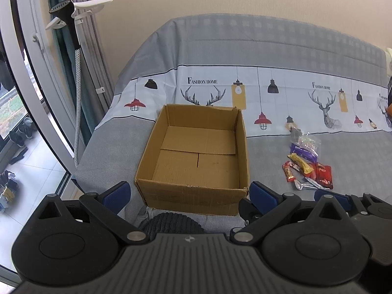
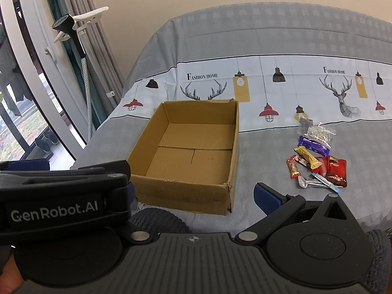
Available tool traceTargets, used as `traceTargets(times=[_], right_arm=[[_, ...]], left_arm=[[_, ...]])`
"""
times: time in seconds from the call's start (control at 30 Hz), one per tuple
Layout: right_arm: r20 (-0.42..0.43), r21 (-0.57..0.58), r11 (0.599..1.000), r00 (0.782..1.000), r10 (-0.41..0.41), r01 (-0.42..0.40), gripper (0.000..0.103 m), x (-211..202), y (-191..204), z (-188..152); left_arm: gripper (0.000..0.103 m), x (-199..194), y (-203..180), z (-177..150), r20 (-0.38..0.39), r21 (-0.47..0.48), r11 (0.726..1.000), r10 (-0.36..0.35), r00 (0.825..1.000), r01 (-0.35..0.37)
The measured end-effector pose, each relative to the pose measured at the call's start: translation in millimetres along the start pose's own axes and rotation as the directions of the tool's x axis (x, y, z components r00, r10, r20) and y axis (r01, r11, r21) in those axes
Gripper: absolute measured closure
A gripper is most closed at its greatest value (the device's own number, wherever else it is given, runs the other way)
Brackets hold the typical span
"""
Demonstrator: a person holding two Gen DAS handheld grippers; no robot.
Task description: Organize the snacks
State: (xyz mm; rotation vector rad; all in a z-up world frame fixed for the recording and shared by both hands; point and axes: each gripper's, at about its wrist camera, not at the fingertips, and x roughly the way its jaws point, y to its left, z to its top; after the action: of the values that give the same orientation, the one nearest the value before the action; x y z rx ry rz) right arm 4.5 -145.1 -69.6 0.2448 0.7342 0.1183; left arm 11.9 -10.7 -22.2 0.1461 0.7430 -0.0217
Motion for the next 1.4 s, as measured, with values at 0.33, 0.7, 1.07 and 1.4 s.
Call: traceTargets(times=[0.33, 0.7, 1.07, 1.4], right_arm=[[-0.014, 0.072, 0.997, 1.000, -0.016, 0.017, 0.001, 31, -47, -19], [-0.015, 0.101, 0.994, 0.999, -0.045, 0.046, 0.001, 103, -191, -61], [0.069, 0.138, 0.985, 0.991, -0.113, 0.103, 0.004, 156, -358, -36], [-0.023, -0.033, 0.997, 0.998, 0.064, -0.064, 0.058, 251, -374, 1]], left_arm=[[0.000, 49, -46, -11, -0.044, 0.073, 0.996, -0.046, 0.998, 0.049], [0.000, 193, -162, -38, -0.237, 0.086, 0.937, -0.312, 0.920, 0.340], [0.051, 349, -274, -14, -0.239, 0.153, 0.898, -0.371, 0.897, 0.412], [0.077, 448, -284, -8, -0.293, 0.000, 0.873, -0.467, 0.834, 0.488]])
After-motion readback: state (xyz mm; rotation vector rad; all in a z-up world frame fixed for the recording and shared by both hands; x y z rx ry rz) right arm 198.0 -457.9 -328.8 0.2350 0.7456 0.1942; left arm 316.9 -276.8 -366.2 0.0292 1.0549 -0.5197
